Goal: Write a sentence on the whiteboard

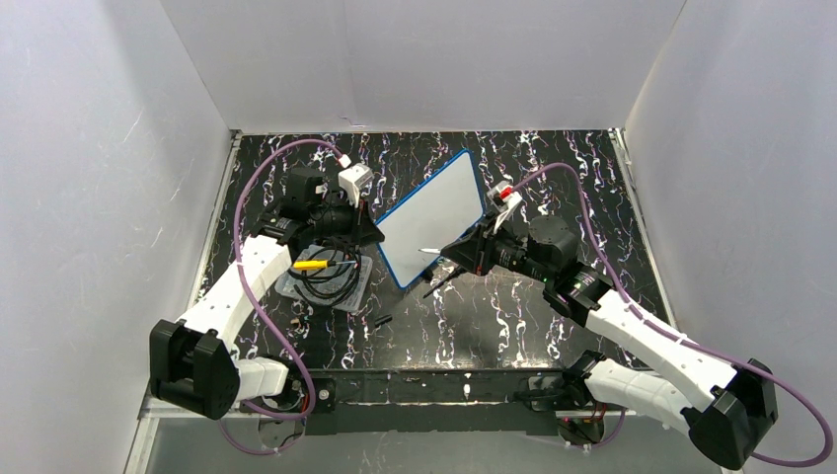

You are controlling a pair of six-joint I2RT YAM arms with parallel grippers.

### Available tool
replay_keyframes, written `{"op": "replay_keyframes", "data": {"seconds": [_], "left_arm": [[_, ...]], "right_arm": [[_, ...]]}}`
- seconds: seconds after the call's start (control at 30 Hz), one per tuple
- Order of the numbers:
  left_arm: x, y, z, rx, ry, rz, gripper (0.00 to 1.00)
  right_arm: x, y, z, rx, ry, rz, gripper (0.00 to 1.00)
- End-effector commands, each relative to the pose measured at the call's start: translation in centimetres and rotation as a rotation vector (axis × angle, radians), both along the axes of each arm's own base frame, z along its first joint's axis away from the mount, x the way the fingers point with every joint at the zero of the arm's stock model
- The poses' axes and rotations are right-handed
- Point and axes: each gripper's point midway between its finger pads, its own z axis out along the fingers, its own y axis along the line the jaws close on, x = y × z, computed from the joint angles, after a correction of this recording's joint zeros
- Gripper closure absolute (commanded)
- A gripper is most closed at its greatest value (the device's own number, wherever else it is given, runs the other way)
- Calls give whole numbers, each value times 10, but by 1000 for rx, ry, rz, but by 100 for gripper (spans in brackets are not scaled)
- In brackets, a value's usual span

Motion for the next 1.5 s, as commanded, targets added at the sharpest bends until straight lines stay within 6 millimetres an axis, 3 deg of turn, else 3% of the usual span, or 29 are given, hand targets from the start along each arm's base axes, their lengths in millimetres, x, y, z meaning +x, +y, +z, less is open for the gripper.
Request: {"op": "replay_keyframes", "data": {"seconds": [0.0,0.2,0.5,1.07,1.47], "left_arm": [[-24,-6,8,-30,20,-95,100],[-38,-5,14,-32,25,-174,100],[-33,6,14,-35,47,-163,100],[-34,6,9,-38,65,-181,100],[-35,7,9,-37,61,-184,100]], "right_arm": [[-2,-2,22,28,-62,0,99],[-3,2,28,31,-100,19,99],[1,21,49,85,-240,26,99],[26,67,43,108,-291,61,99],[37,83,39,99,-299,79,99]]}}
